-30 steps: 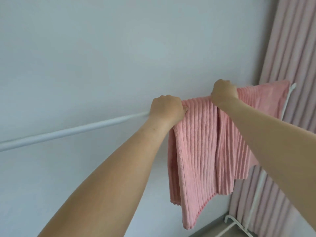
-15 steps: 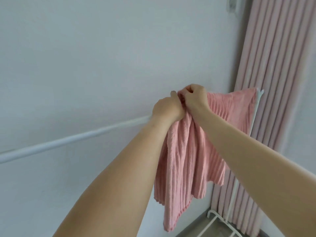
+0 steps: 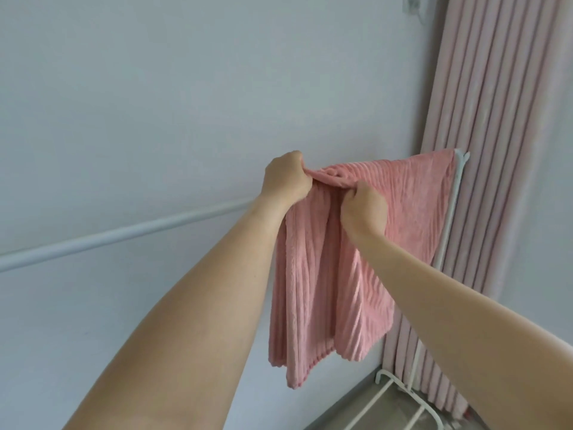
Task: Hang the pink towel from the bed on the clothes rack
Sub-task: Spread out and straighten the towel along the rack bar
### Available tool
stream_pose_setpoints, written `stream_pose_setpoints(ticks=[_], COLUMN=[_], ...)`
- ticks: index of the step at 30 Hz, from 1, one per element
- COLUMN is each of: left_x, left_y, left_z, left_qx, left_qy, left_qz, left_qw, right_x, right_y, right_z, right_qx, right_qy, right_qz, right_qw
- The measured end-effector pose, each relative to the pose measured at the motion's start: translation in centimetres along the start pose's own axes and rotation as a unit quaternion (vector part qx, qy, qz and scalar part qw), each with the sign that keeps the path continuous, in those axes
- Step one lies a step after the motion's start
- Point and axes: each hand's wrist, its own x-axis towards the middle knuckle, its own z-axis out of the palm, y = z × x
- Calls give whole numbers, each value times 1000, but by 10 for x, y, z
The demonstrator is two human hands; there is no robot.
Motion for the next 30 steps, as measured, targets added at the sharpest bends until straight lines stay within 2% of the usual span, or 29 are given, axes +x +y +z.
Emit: stream_pose_setpoints(ticks=[2,3,5,7,9,11,13,14,16,19,21,24,26,28,30], left_x=[0,0,-2,-3,-1,1,-2,-5,-13,-25,-34,-50,-52,-49,-44], left_y=[-3,-3,-5,-8,-10,-13,-15,-15,-17,-32,-49,-60,-61,-61,-62], left_z=[-2,-3,-7,-13,-22,-31,-41,-45,-56,-78,-90,-94,-96,-99,-97], left_qx=[-17,-29,-76,-100,-43,-6,21,34,79,159,164,81,29,-58,-123], left_qy=[-13,-15,-20,-32,-28,0,54,82,120,107,43,-117,-183,-242,-270], left_qz=[4,8,12,9,0,-34,-40,-29,16,68,112,143,114,48,5], left_qw=[1000,999,997,994,999,999,998,996,989,979,979,979,976,967,955], right_x=[-2,-7,-20,-27,-30,-41,-59,-65,-73,-68,-64,-54,-50,-43,-33], right_y=[-26,-44,-75,-83,-66,-42,-32,-28,-31,-34,-33,-26,-22,-20,-27], right_z=[-11,-13,-14,-15,-16,-9,4,13,28,41,46,48,44,33,17], right_qx=[78,122,201,259,237,146,58,34,56,87,89,92,118,134,155], right_qy=[57,52,-28,-110,-176,-272,-325,-322,-276,-223,-198,-136,-90,-43,9], right_qz=[-10,-44,-113,-114,-107,-56,-8,3,34,70,97,131,140,130,105], right_qw=[995,990,973,953,949,949,944,946,959,968,971,978,979,981,982])
